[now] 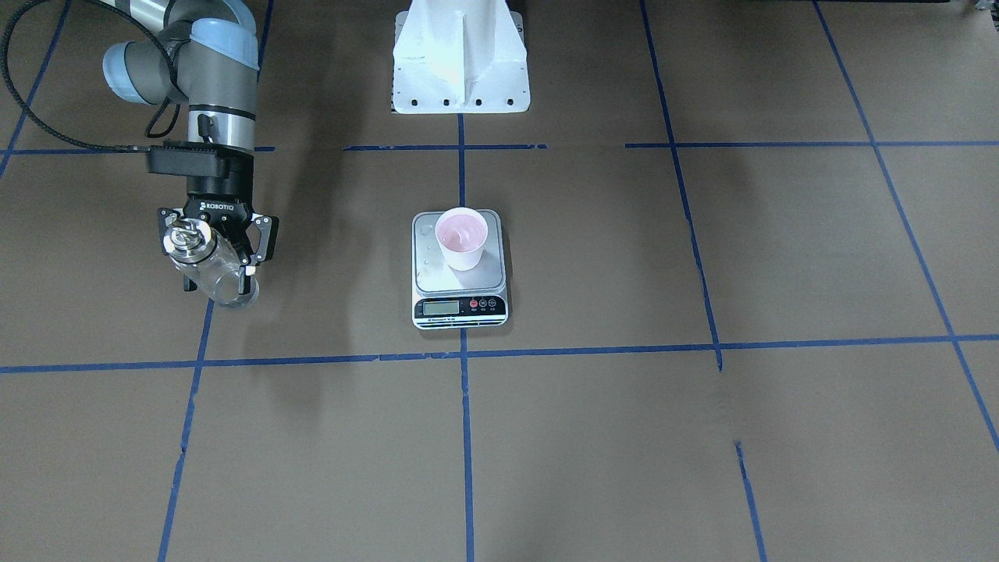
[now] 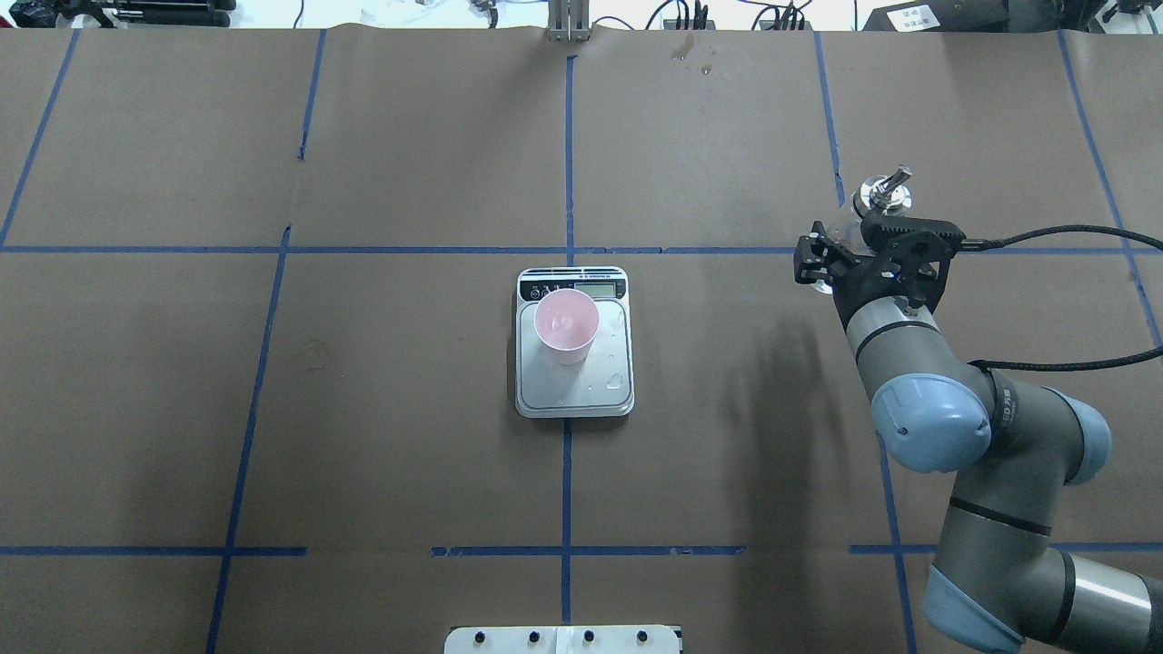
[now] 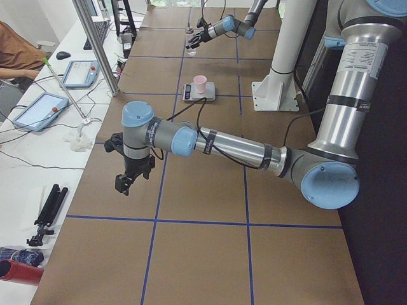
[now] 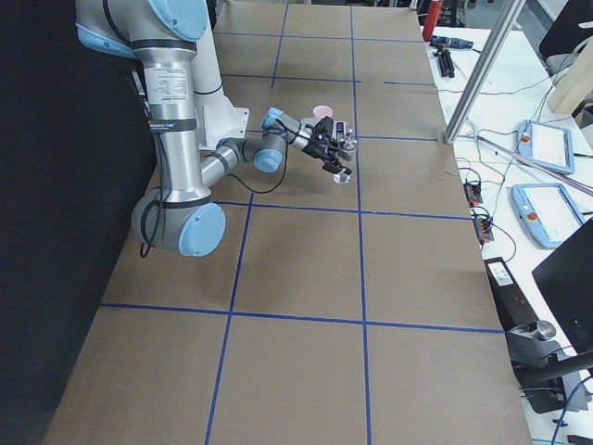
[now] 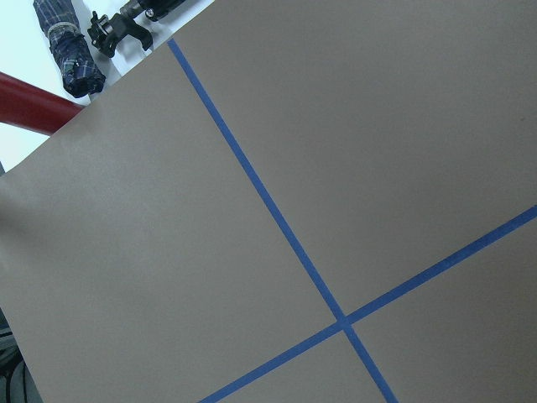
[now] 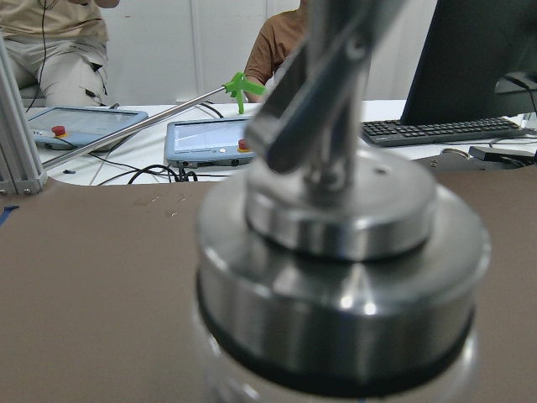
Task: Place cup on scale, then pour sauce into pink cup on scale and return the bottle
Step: 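Turn the bottle upright and carry it back with the right gripper, then hold the upright bottle above its original spot with the right gripper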
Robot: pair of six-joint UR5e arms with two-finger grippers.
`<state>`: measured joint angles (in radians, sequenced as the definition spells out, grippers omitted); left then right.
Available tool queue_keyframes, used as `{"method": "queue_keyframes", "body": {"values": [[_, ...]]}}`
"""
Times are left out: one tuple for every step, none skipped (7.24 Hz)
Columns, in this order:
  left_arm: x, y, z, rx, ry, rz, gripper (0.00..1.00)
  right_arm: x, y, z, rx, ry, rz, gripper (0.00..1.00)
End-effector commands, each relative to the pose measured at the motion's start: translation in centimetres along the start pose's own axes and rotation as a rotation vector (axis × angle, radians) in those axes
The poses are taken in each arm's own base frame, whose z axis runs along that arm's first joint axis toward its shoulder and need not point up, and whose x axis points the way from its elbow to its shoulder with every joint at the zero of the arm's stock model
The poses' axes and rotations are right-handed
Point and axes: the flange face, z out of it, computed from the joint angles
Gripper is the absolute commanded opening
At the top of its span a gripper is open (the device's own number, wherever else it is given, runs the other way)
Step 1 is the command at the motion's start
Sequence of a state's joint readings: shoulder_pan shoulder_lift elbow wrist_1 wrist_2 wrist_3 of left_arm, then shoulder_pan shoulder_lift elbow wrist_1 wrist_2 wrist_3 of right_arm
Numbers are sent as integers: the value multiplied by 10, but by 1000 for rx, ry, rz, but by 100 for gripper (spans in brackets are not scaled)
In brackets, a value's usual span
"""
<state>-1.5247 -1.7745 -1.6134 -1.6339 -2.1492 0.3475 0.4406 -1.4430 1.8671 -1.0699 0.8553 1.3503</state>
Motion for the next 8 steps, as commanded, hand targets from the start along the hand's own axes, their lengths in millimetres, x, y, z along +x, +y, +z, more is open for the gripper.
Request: {"method": "queue_keyframes", "body": {"values": [[0, 0, 0, 0, 0, -1, 100, 27, 16, 10, -14, 45, 22, 0], [0, 0, 0, 2, -1, -1, 100, 34, 21, 13, -16, 59, 11, 0], [0, 0, -1, 2, -1, -1, 100, 44, 28, 18, -21, 78, -7, 0], [0, -1, -1, 3, -1, 0, 100, 47, 32, 21, -23, 86, -14, 0], [0, 0, -1, 2, -1, -1, 100, 56, 47, 32, -32, 114, -42, 0], [0, 0, -1, 2, -1, -1, 100, 54, 49, 33, -34, 112, -44, 0], [0, 0, -1, 2, -1, -1, 100, 56, 51, 34, -39, 115, -48, 0], [1, -1, 0, 1, 0, 0, 100, 51, 51, 28, -76, 96, -35, 0]]}}
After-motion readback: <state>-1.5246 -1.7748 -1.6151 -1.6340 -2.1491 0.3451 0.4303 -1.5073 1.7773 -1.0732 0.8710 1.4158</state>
